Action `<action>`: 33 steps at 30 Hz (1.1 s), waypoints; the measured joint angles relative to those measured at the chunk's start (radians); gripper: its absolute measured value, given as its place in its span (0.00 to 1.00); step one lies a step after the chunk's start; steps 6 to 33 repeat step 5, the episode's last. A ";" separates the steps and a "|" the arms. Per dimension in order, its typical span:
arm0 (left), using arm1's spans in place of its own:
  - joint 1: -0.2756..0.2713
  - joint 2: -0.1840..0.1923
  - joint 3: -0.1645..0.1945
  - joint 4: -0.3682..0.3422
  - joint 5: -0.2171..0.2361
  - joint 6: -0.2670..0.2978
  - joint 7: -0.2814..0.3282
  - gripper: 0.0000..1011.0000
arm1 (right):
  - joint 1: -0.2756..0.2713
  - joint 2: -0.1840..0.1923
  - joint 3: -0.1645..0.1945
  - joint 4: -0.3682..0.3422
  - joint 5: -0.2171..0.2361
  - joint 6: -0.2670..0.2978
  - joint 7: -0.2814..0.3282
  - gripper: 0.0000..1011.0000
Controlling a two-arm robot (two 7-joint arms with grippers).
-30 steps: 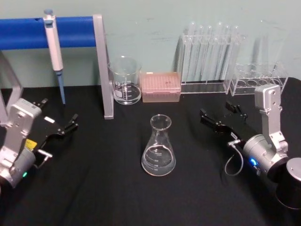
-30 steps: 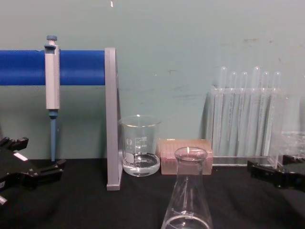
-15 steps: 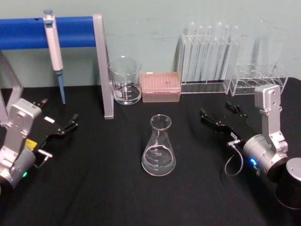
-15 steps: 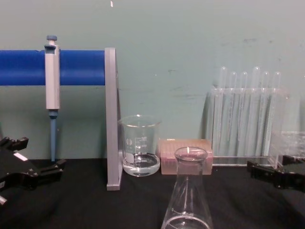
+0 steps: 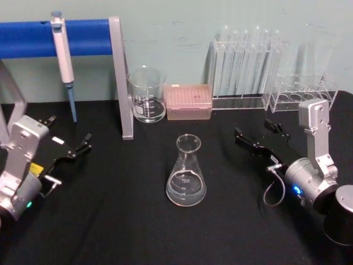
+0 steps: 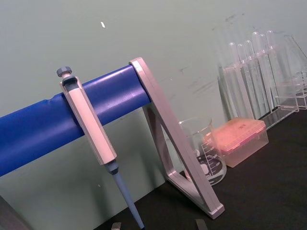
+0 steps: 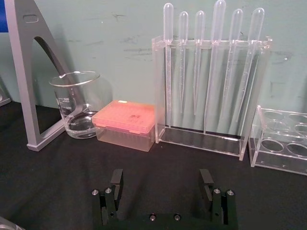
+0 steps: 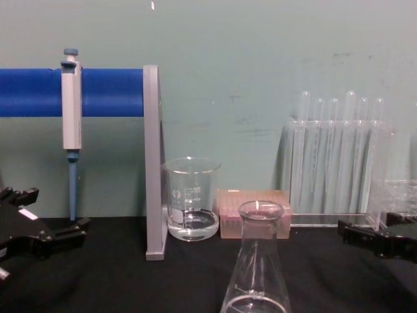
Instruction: Grasp the erlenmeyer flask with one hand, shake it three times, then place it back.
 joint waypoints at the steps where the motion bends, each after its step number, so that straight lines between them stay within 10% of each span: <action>1: 0.000 0.000 0.000 0.000 0.000 0.000 0.000 0.99 | 0.000 0.000 0.000 0.000 0.000 0.000 0.000 0.99; 33: 0.000 0.000 0.000 0.000 0.000 0.000 0.000 0.99 | 0.000 0.000 0.000 0.000 0.000 0.000 0.000 0.99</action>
